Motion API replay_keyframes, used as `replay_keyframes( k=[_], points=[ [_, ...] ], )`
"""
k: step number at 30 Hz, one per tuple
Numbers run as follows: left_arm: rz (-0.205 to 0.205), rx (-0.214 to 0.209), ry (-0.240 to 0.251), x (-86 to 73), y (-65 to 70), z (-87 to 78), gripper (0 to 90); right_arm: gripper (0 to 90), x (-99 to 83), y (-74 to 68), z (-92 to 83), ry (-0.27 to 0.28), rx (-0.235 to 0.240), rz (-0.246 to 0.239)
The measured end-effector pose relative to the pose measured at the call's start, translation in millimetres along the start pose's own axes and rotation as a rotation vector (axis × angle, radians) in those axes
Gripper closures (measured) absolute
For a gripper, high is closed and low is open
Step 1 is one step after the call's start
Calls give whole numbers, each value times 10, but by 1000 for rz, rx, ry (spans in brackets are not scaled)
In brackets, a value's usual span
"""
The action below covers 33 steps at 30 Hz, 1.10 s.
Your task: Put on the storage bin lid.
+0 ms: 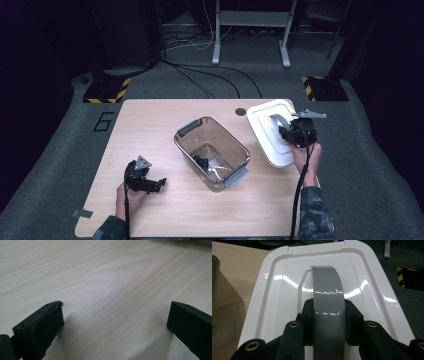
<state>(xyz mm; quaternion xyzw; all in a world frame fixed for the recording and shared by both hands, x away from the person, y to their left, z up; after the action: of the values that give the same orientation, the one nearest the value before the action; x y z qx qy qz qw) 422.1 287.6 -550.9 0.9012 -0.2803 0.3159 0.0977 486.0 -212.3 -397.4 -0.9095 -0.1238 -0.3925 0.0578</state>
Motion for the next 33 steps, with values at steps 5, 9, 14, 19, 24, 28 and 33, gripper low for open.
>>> replay_keyframes(
  k=[5,9,14,19,24,28,33],
  points=[
    [0,0,0,0,0,0,4,667,57,-33,-46,6,9,-7],
    [2,0,-1,0,-1,-1,3,667,102,-72,-78,9,12,-19],
    [2,0,-1,0,-1,-1,3,667,169,-129,-128,14,23,-19],
    [2,0,-1,0,-1,-1,4,668,241,-212,-181,24,39,-29],
    [3,0,-1,-1,-3,-1,5,667,312,-310,-225,33,56,-45],
    [2,0,-1,-1,-2,-1,5,667,368,-399,-250,34,71,-60],
    [2,0,-2,-1,-2,-2,5,667,423,-517,-268,41,96,-79]
  ],
)
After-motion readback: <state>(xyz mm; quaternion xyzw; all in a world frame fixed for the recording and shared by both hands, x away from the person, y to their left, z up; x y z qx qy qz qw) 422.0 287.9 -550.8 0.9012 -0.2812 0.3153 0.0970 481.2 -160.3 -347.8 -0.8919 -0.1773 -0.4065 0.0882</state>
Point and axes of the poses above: each handheld gripper's, and its own axes: z roughly forward along the jaws, x roughly out of its top, y roughly to its right, the point moved 3 cm from there along z, roughly forward along the jaws, and after that the axes turned 7 degrees about -y, right-handed, at the moved point
